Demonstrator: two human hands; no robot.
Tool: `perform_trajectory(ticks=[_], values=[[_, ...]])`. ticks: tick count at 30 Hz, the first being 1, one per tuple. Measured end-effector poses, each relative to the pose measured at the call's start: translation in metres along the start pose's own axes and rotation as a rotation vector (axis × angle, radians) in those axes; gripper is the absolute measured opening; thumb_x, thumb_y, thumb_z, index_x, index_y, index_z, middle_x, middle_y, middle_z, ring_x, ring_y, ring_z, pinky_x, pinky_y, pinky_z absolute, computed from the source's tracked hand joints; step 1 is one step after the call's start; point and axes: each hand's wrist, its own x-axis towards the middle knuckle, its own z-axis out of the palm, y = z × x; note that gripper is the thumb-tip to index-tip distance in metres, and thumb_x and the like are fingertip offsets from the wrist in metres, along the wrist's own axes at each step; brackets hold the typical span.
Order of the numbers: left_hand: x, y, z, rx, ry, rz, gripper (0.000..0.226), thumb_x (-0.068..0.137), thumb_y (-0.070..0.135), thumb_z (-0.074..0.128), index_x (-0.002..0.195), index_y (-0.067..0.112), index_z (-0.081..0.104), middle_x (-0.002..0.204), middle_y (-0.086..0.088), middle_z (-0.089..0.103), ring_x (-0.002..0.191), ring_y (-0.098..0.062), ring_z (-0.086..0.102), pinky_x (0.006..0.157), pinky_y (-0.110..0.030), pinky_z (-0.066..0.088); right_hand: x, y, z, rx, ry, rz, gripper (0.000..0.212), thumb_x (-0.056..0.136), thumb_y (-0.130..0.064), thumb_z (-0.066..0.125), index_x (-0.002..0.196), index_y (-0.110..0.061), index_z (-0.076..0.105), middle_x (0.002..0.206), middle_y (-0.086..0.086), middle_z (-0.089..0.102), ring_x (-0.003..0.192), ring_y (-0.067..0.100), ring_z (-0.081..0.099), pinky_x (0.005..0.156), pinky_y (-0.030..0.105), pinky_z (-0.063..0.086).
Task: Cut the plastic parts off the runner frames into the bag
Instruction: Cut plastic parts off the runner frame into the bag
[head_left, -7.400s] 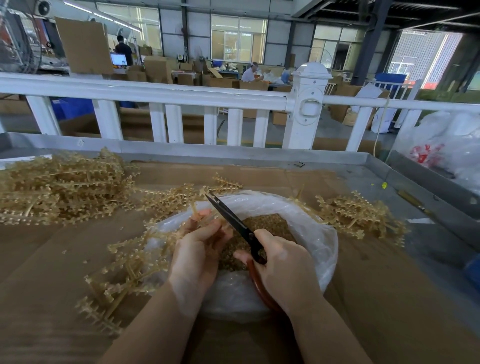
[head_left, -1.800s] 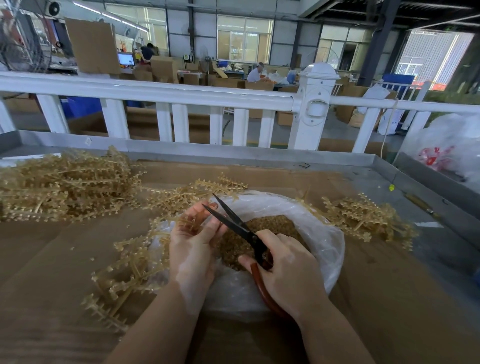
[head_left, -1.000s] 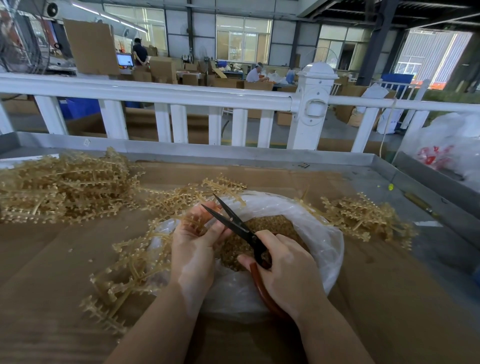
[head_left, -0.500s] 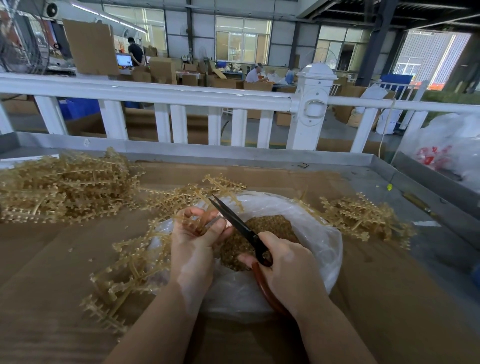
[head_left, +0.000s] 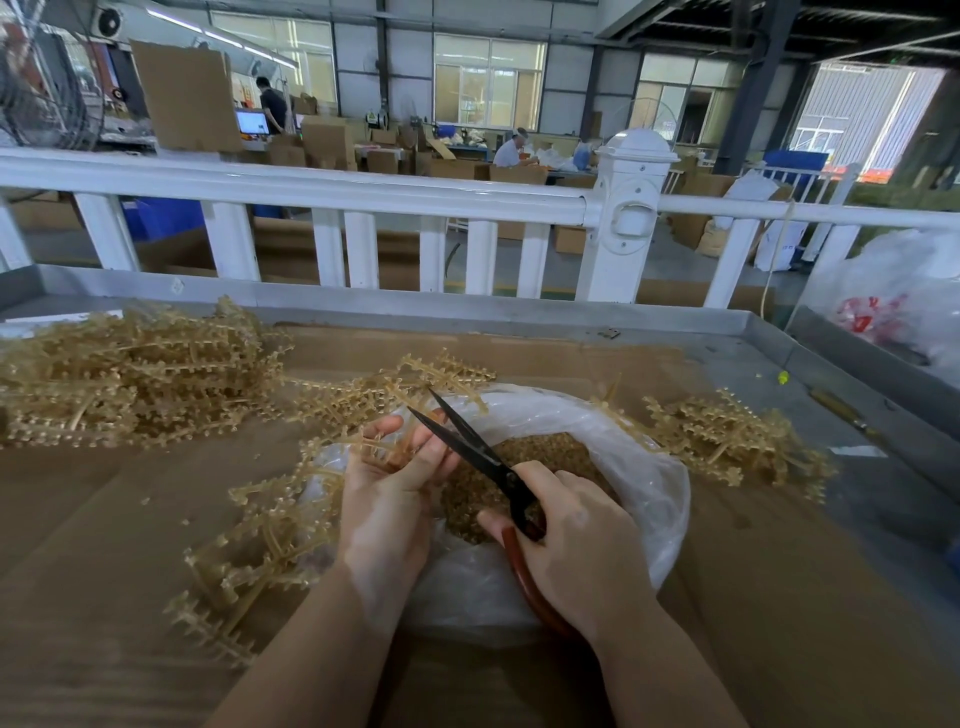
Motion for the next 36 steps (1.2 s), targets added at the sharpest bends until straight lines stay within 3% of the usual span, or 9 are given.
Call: perform_trajectory(ticks=[6, 11, 16, 21, 26, 31, 33, 36], values=[[-0.0015, 0.0005, 0.0012, 0.029, -0.016, -0.006, 0.038, 0.083, -0.018, 0.052, 0.096, 0.017, 0.054, 0.079, -0.005, 0.070, 0.069, -0.013, 0.070, 0.058, -0.020, 0.056, -0.0001, -0.0012, -0.0003, -0.014, -0.001, 0.014, 0.040, 0.082, -0.060, 0.048, 0.099, -0.027, 0.062, 0.076, -0.010, 0.062, 0.073, 0.011, 0.059, 0.063, 0.020, 0.045], [-0.0029, -0.0002, 0.0022, 0.085, -0.049, -0.007, 0.037, 0.082, -0.017, 0.053, 0.097, 0.017, 0.053, 0.086, -0.009, 0.068, 0.072, -0.013, 0.070, 0.062, -0.021, 0.056, 0.0012, -0.0019, -0.0018, 0.022, -0.030, 0.015, 0.041, 0.082, -0.061, 0.047, 0.099, -0.027, 0.062, 0.076, -0.011, 0.063, 0.073, 0.009, 0.059, 0.064, 0.021, 0.048], [-0.0041, -0.0006, 0.0020, 0.104, -0.089, 0.005, 0.037, 0.081, -0.017, 0.054, 0.096, 0.017, 0.052, 0.079, -0.004, 0.071, 0.074, -0.013, 0.069, 0.063, -0.021, 0.056, 0.0022, -0.0015, -0.0049, 0.049, -0.029, 0.005, 0.033, 0.083, -0.053, 0.060, 0.096, -0.022, 0.064, 0.072, -0.010, 0.062, 0.066, 0.008, 0.058, 0.059, 0.020, 0.046], [-0.0029, -0.0002, 0.0020, 0.097, -0.092, -0.006, 0.035, 0.081, -0.017, 0.054, 0.091, 0.017, 0.055, 0.077, -0.002, 0.071, 0.072, -0.012, 0.069, 0.061, -0.020, 0.055, 0.0026, -0.0013, -0.0063, 0.054, -0.040, 0.008, 0.034, 0.083, -0.053, 0.061, 0.095, -0.022, 0.065, 0.072, -0.009, 0.064, 0.064, 0.009, 0.059, 0.058, 0.020, 0.047], [-0.0017, -0.0009, 0.0008, 0.107, -0.063, -0.014, 0.037, 0.080, -0.016, 0.056, 0.099, 0.016, 0.061, 0.079, -0.001, 0.069, 0.072, -0.012, 0.069, 0.061, -0.021, 0.056, 0.0020, -0.0010, -0.0053, 0.053, -0.030, 0.010, 0.036, 0.082, -0.056, 0.059, 0.093, -0.022, 0.064, 0.069, -0.009, 0.063, 0.062, 0.009, 0.058, 0.056, 0.021, 0.047], [0.0008, 0.0003, -0.0013, 0.090, -0.040, -0.079, 0.031, 0.071, 0.010, 0.066, 0.102, 0.011, 0.067, 0.087, -0.005, 0.071, 0.076, -0.016, 0.066, 0.070, -0.027, 0.057, 0.0009, -0.0019, -0.0051, -0.004, 0.002, 0.020, 0.032, 0.078, -0.051, 0.069, 0.093, -0.023, 0.066, 0.066, -0.010, 0.063, 0.059, 0.007, 0.058, 0.054, 0.011, 0.034], [0.0011, 0.0002, -0.0018, 0.099, -0.047, -0.094, 0.024, 0.070, 0.011, 0.067, 0.094, 0.009, 0.068, 0.084, -0.006, 0.071, 0.072, -0.015, 0.067, 0.066, -0.024, 0.058, 0.0007, -0.0015, -0.0055, -0.005, 0.012, 0.023, 0.031, 0.077, -0.050, 0.071, 0.092, -0.023, 0.066, 0.066, -0.010, 0.063, 0.059, 0.006, 0.057, 0.055, 0.005, 0.028], [0.0012, -0.0010, -0.0020, 0.107, -0.045, -0.116, 0.023, 0.065, 0.007, 0.066, 0.088, 0.005, 0.066, 0.079, -0.008, 0.071, 0.067, -0.014, 0.068, 0.060, -0.021, 0.057, 0.0003, -0.0014, -0.0056, 0.001, 0.005, 0.012, 0.030, 0.079, -0.051, 0.068, 0.093, -0.024, 0.065, 0.067, -0.011, 0.062, 0.059, 0.006, 0.056, 0.055, 0.010, 0.034]])
